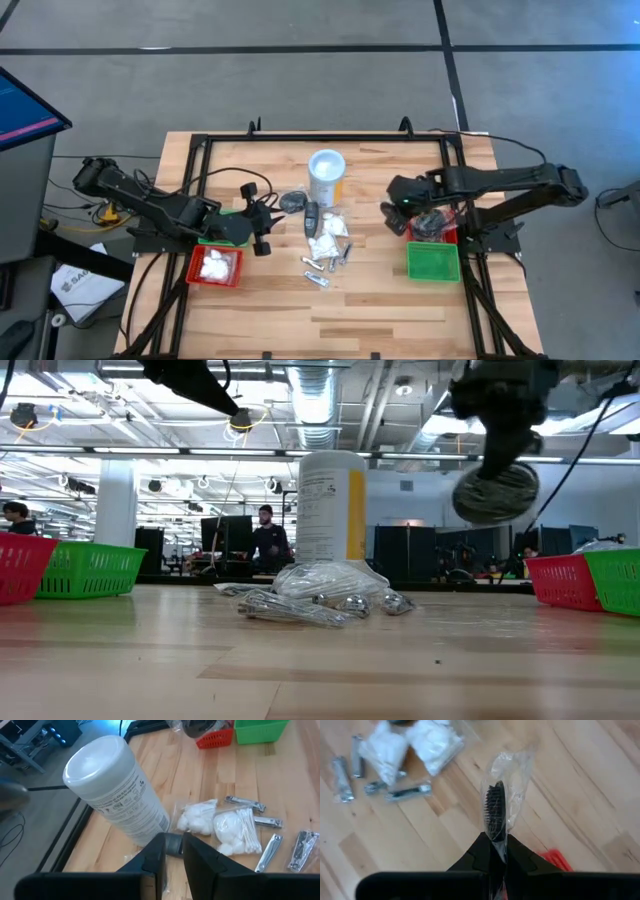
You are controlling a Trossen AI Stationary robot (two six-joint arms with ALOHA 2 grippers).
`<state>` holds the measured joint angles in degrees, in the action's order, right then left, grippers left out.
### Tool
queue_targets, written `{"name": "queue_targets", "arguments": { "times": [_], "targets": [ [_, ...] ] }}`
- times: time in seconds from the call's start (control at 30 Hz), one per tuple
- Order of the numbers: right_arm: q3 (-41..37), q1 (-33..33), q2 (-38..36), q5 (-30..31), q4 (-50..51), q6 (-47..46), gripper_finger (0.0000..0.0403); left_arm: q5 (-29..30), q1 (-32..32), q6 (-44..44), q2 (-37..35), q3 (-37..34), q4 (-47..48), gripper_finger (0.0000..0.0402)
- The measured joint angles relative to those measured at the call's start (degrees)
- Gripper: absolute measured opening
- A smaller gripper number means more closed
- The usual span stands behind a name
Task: Pick & Place Travel size toiletries
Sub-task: Put the hairbrush into the right red bin
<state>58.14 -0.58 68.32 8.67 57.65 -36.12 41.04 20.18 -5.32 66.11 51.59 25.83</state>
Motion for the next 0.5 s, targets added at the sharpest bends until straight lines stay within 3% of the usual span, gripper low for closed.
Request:
{"name": "queue_targets", "arguments": {
  "times": [0.5],
  "targets": [
    [-12.54,0.56,-16.79,0.39,6.17,-12.73,0.0015,-0.01,0.0,0.08,0.0,0.0,-1.41,0.0058]
  ]
}}
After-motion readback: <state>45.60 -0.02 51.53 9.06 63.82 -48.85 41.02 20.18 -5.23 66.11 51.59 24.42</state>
